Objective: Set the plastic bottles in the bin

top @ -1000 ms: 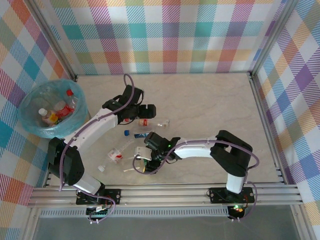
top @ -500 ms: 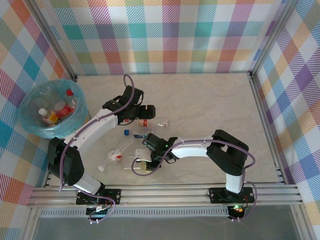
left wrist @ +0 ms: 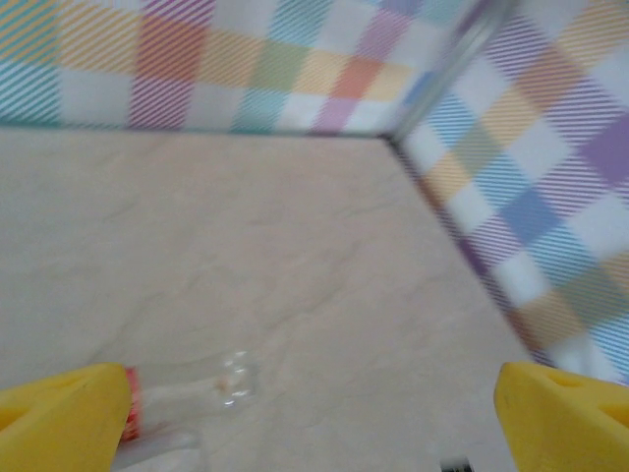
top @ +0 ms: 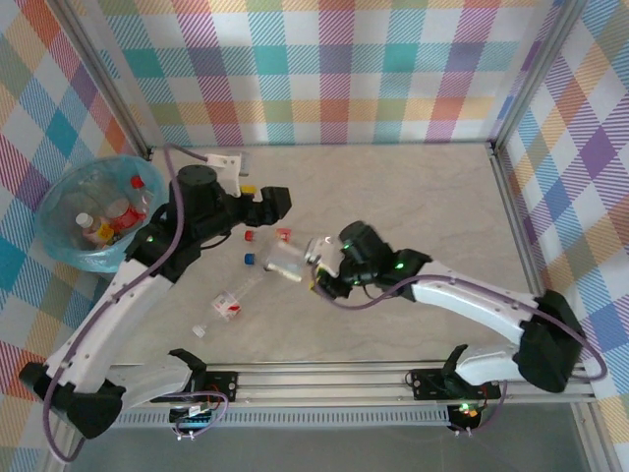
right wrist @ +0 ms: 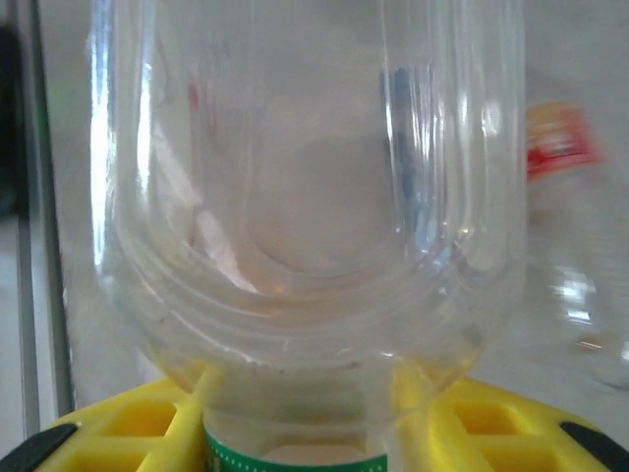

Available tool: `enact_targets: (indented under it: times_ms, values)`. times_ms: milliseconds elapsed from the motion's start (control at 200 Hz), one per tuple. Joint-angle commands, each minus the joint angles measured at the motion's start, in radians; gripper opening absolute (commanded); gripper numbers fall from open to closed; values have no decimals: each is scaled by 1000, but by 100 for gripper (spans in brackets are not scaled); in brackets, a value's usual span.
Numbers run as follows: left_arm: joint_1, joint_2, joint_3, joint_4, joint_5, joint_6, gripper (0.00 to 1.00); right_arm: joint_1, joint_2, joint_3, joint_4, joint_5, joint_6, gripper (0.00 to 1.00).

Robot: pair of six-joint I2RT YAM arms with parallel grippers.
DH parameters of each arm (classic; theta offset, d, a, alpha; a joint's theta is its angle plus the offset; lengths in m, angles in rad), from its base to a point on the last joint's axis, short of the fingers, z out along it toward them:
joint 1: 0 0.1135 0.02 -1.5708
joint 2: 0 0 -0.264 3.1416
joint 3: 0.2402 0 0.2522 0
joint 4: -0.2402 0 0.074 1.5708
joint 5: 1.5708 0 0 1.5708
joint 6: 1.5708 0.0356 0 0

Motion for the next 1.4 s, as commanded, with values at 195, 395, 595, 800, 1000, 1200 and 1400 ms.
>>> enact_targets:
  times_ms: [195,395,595,800,1000,1200,1400]
  values:
    - [-9,-65,23,27,367,-72,98,-126,-166,69,15,-230,103,27]
    - [-9,-44,34,-91,352,-32,96,-126,-174,111,45,-259,128,27]
    - [-9,-43,33,-102,387,-54,94,-127,-193,100,78,-282,123,30]
    - [-9,-33,32,-73,438,-106,87,-126,-226,58,107,-293,98,32]
    - [-9,-23,30,-80,466,-128,81,-126,-239,16,130,-300,56,32]
    - [-9,2,32,-24,516,-215,80,-126,-230,-14,165,-290,47,33]
    - [-10,21,35,-58,516,-190,71,-126,-213,-14,171,-263,47,33]
